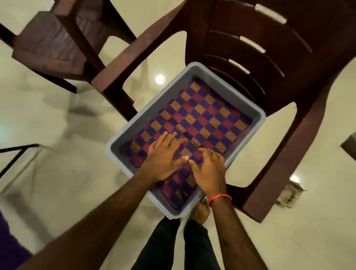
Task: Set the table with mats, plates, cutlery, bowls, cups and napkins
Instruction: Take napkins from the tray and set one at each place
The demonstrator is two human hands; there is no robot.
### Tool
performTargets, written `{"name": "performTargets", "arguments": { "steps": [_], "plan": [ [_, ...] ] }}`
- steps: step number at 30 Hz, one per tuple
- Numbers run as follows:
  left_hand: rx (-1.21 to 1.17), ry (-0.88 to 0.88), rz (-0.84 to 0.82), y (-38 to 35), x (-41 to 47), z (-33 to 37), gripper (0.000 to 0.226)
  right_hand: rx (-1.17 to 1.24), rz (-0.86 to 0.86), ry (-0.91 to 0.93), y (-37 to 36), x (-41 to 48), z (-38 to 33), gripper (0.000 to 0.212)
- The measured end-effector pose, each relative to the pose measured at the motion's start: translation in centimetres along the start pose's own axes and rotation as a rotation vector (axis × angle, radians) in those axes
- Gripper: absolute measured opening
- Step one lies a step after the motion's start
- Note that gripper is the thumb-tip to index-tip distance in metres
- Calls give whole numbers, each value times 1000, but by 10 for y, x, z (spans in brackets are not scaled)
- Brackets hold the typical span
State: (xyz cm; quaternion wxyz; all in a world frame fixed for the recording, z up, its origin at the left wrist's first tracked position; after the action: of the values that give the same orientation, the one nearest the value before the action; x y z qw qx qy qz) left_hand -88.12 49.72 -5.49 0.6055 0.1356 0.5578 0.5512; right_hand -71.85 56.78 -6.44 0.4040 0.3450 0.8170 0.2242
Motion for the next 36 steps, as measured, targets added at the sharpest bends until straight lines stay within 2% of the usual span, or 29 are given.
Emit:
{"name": "performTargets", "arguments": {
  "steps": [5,11,13,19,24,27,29,32,36],
  "plan": [
    [12,-19,21,-27,51,-26,64,-107,16,-64,-30,45,14,50],
    [39,-82,156,-51,92,-42,55,-283,230,-85,-48,75,23,30],
    [52,-96,186,-57,106,-47,48,-304,254,-103,-51,86,26,26],
    [154,-168,304,-56,127,-47,21,-375,264,-75,-49,88,22,20],
    [215,-264,339,-49,133,-47,30,-409,245,-94,-47,87,19,17],
    [271,-312,358,-50,135,-49,18,-393,229,-81,-49,85,20,21],
    [285,-318,345,-49,137,-49,13,-372,217,-60,-49,85,21,27],
    [335,-282,325,-47,139,-47,22,-392,180,-51,-48,87,22,26],
    [363,-380,442,-51,143,-55,14,-402,215,-47,-50,87,21,18]
  ]
}}
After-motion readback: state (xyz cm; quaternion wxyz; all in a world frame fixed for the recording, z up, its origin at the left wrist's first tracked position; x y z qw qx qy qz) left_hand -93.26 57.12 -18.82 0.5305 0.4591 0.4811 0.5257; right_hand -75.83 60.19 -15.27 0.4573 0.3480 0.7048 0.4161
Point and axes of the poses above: each hand's wrist, its own x-axis towards the middle knuckle, its own y-axis out of the back of the hand, z = x × y, the point moved 1 cm from there along x, towards the middle knuckle, and after that the axes turned 4 degrees about x, right-handed, at the moved point
